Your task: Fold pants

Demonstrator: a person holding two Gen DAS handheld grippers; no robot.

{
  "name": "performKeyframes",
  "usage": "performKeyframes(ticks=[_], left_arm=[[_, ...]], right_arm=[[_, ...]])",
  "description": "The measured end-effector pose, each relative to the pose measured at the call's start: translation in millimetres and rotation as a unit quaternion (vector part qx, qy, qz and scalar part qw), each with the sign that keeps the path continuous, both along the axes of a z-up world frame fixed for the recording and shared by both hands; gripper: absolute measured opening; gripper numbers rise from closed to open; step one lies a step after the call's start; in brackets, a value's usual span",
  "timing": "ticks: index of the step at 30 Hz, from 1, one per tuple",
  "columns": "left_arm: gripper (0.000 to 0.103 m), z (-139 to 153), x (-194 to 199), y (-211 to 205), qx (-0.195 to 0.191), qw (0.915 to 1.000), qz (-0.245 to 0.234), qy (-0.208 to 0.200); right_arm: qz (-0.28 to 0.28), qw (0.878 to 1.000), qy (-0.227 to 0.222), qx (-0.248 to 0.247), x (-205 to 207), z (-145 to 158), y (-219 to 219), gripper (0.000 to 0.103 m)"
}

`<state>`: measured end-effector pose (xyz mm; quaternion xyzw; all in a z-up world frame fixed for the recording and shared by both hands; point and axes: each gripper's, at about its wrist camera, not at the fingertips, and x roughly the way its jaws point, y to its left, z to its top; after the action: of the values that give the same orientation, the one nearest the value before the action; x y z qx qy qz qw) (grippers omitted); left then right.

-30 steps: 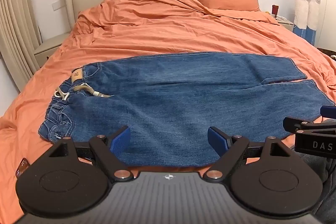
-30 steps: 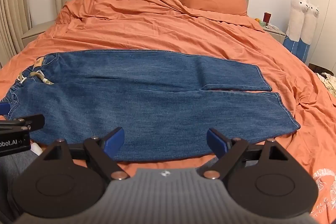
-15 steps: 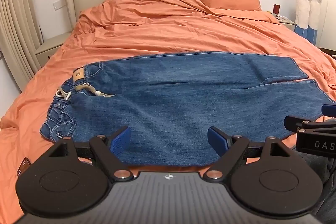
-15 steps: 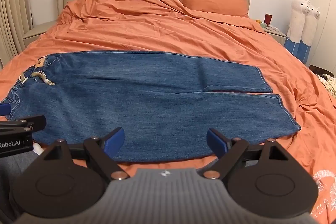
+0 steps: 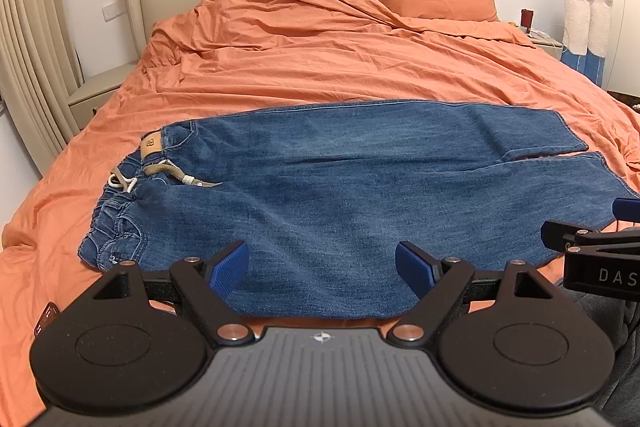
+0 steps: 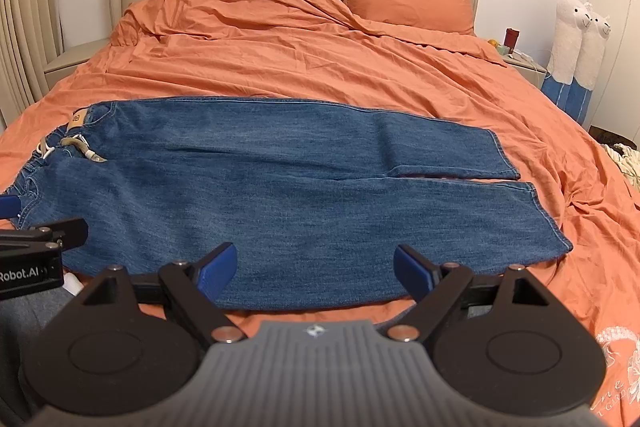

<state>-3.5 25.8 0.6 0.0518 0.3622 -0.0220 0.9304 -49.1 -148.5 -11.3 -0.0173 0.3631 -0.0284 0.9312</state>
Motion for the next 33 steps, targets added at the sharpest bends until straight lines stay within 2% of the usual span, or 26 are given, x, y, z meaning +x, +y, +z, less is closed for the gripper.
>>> performKeyframes(ticks=[2,3,12,13,22,23,33], left_arm=[[0.097,-0.4,-0.6,4.0,0.0,1.0,-0.001,0.0],[0.097,1.1,1.3,-11.2,0.0,1.0,0.001,0.0],[0.097,2.3,0.6,-0.2,0.0,1.0,-0.001,0.0],[0.097,2.1,0.9,-11.7,0.001,1.0,0.001,0.0],[0.097,5.2,-0.6,-0.8,0.002,1.0,0.001,-0.001],[0.097,3.5,0.3,-12.7,0.003,1.0,0.001,-0.001],[0.097,3.3,-0.2,-12.7,0.003,1.0,0.001,-0.001]], right_arm=[[0.0,1.0,0.0,0.0,0.1,-0.2,0.0,0.082],[0.0,1.0,0.0,0.0,0.2,-0.3,0.0,0.082],[-0.001,1.0,0.0,0.001,-0.3,-0.6,-0.9,0.082],[-0.001,1.0,0.0,0.001,0.0,-0.2,-1.1,0.082],[-0.006,1.0,-0.002,0.006,-2.5,1.8,-6.6,0.082],[-0.006,1.0,-0.002,0.005,-2.8,2.0,-6.6,0.082],[-0.007,1.0,-0.002,0.004,-4.6,2.6,-7.2,0.082]])
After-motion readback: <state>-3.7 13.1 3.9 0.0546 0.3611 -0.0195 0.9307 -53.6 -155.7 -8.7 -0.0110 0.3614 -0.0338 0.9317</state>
